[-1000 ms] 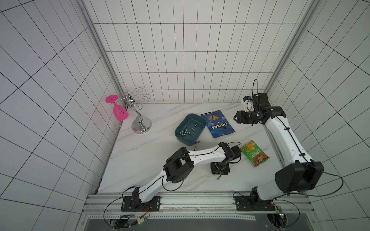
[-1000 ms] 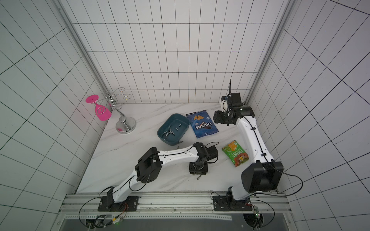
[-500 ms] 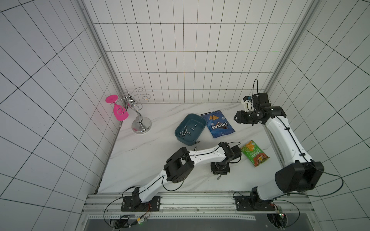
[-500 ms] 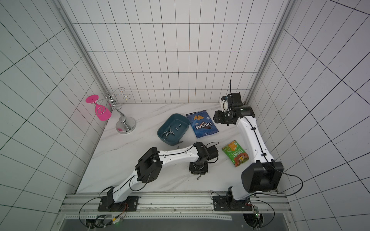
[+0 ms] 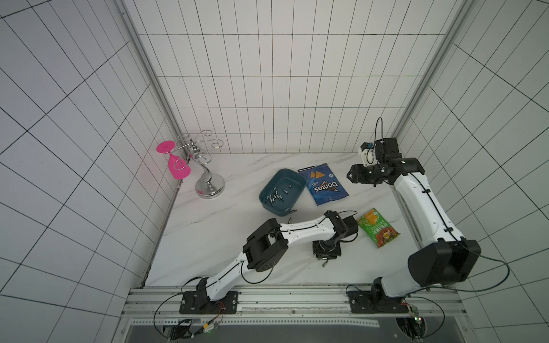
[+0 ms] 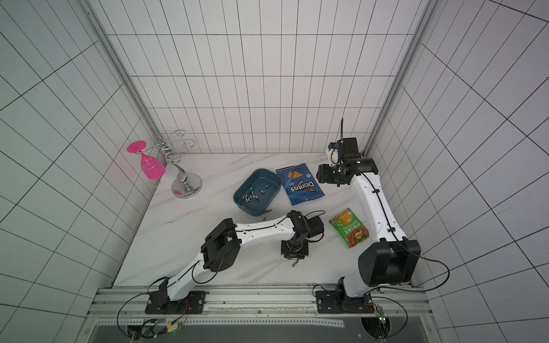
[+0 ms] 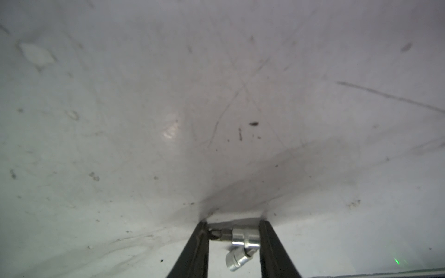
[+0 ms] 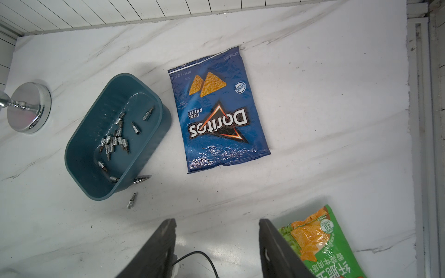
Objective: Put the bit on the desktop into the storage box
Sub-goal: Pick up the screwdriver bit from the center of the board.
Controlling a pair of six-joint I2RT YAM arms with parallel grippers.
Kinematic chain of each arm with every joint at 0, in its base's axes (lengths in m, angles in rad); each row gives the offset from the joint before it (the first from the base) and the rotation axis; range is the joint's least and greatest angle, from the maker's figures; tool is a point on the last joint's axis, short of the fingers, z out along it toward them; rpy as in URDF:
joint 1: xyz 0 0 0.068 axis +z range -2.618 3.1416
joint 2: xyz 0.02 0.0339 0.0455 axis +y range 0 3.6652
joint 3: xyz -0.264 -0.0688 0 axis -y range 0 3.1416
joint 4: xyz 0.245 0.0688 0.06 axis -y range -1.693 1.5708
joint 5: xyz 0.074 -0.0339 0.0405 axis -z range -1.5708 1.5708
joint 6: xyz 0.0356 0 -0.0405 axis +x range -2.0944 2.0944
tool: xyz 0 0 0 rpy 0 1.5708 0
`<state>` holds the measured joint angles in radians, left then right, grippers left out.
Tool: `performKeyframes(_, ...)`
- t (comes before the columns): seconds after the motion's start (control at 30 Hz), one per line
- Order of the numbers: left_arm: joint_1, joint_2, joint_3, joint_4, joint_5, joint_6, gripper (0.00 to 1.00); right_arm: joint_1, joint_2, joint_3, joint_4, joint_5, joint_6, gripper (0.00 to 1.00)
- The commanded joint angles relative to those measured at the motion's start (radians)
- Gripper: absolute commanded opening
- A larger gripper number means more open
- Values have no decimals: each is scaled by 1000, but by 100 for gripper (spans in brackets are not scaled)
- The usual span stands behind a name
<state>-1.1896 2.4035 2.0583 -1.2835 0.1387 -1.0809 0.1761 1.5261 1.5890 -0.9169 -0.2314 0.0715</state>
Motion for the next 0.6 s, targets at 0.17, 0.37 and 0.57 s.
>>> performKeyframes(0.17,36,-48,-40,16,-59,14,28,-10,-11,-11,-4,-9,-9,58)
performKeyframes(0.37,50,-71,-44,10,-69,19,28,-11,-6,-5,-12,-8,-11,58)
performKeyframes(0.57,70,-109,-44,-26,-98,39,28,-11,-4,0,-19,0,-13,58)
